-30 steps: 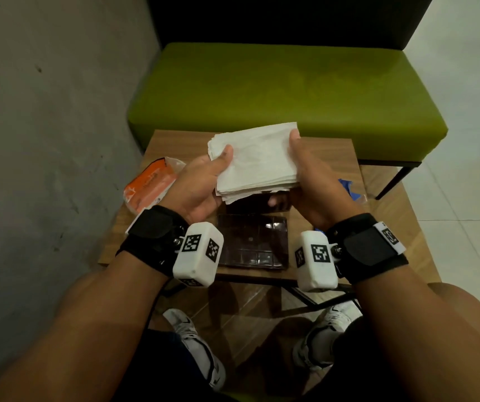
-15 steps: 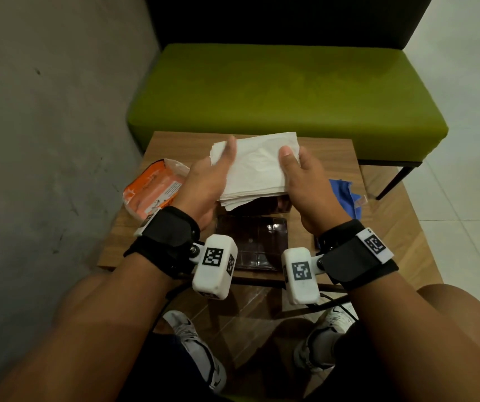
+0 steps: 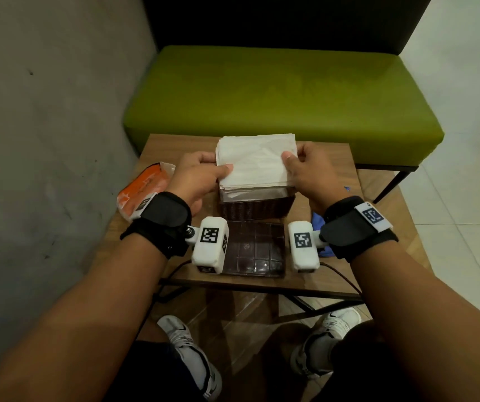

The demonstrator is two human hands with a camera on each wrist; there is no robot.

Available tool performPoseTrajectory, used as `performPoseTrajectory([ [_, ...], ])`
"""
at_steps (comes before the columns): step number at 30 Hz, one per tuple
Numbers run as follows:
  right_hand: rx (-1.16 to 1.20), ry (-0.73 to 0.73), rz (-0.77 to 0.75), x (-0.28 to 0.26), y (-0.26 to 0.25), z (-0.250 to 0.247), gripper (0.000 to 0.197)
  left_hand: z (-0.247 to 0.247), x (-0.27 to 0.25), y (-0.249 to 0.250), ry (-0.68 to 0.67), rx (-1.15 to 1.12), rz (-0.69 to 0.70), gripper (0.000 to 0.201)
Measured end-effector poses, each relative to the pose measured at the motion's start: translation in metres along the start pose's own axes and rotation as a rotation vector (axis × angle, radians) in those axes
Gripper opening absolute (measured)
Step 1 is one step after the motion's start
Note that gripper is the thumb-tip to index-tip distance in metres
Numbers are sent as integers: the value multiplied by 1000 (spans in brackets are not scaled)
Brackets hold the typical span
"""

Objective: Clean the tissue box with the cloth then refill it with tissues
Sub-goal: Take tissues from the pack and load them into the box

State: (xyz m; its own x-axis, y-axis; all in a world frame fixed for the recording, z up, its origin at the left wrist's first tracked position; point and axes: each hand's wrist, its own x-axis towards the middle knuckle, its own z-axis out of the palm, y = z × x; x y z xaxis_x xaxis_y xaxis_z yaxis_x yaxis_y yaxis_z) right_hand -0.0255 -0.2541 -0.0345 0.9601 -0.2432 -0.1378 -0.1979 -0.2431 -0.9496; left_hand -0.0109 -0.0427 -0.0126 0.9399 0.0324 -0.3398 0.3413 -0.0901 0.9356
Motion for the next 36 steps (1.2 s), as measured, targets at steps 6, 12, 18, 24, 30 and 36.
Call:
performPoseTrajectory([
  [6,-303,12,20,17,8,6,16,3,20,-18,80,200,15,20],
  [12,-684,-21,48,26,14,11,19,8,21,-17,105,461,89,27],
  [18,-953,-72,72,36,8,12,34,10,28,-11,102,664,36,31],
  [24,-991,-62,-19,35,11,16,33,6,21,-27,49,882,260,25],
  [30,-880,-33,-96,27,13,6,29,8,20,-26,-27,1105,274,34],
  [36,-875,-14,-292,23,13,-5,24,7,20,-22,-42,1118,296,41],
])
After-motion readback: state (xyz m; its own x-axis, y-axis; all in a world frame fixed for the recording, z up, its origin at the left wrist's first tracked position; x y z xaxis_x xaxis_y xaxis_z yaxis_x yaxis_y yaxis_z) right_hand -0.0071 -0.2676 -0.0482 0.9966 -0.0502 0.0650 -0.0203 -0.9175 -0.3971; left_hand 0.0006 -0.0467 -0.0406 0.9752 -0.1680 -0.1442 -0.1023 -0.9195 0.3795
